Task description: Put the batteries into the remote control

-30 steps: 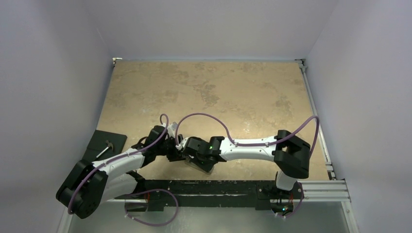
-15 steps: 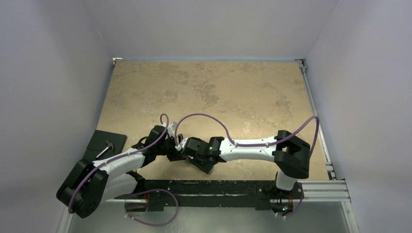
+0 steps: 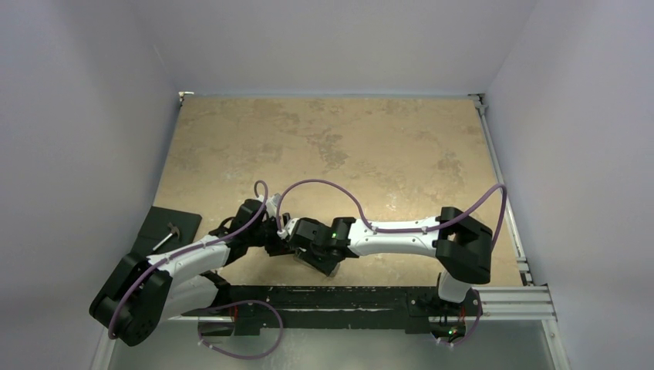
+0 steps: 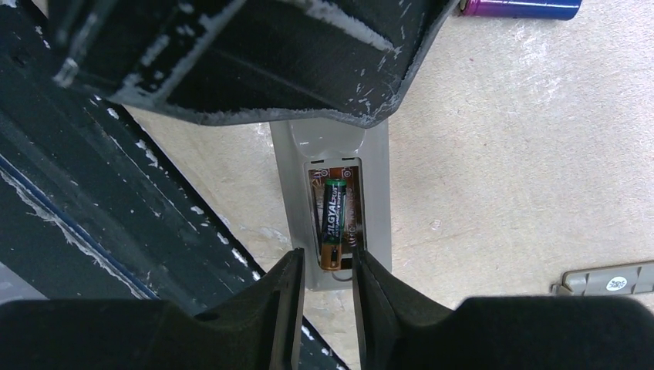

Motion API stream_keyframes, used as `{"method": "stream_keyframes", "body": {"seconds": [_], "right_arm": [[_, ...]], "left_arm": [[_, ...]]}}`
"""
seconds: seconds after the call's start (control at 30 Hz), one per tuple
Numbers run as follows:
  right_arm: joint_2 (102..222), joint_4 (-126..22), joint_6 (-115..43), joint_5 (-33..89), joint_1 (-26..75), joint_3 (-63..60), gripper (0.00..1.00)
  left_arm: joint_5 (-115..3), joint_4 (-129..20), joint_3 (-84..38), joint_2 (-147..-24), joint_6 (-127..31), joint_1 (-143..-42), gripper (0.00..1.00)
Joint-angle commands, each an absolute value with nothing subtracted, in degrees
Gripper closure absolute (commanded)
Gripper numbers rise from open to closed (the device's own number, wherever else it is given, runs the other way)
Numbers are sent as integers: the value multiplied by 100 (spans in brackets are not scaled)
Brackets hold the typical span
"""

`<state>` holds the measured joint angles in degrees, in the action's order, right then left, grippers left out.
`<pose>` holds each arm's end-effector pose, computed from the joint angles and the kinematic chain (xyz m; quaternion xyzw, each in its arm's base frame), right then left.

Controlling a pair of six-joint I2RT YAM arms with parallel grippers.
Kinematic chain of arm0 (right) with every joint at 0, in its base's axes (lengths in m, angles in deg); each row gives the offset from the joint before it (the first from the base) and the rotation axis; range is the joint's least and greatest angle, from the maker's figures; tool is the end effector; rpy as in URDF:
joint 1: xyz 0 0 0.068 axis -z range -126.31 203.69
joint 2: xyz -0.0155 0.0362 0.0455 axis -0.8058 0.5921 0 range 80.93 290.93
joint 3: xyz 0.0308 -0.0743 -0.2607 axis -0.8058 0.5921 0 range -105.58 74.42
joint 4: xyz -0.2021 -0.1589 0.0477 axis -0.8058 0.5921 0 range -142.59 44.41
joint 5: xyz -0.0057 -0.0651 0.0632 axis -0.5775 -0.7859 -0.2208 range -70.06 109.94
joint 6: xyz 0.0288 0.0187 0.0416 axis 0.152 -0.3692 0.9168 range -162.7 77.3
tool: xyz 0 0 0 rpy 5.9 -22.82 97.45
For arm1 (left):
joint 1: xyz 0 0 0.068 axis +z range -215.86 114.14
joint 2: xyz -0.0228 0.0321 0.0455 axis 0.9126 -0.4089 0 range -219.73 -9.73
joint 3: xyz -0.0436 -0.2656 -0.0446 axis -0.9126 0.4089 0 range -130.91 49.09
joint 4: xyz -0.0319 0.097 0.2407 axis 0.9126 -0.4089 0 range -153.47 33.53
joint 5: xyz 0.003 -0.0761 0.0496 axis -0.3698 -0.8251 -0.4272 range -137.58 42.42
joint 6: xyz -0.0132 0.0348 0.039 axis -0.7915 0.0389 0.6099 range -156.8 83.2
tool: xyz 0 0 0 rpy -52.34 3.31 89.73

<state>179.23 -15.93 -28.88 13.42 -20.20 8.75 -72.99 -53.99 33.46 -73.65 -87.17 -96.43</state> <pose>0.0970 0.3212 0.1908 -0.4828 0.8554 0.0839 0.1681 0.1522 -0.1076 0.1316 -0.0740 0.9046 -0.3932 0.1469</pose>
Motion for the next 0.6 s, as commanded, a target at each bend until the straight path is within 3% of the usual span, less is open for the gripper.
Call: {"method": "stream_keyframes", "body": {"seconds": [0.0, 0.57], "right_arm": [[17879, -1595, -2917, 1235, -2058, 630, 63], [18075, -1795, -3003, 1421, -2058, 570, 63]], "left_arm": [[-7132, -5453, 3346, -7433, -8550, -9665, 44], [-7129, -5476, 3346, -7415, -8556, -9671, 44]]}}
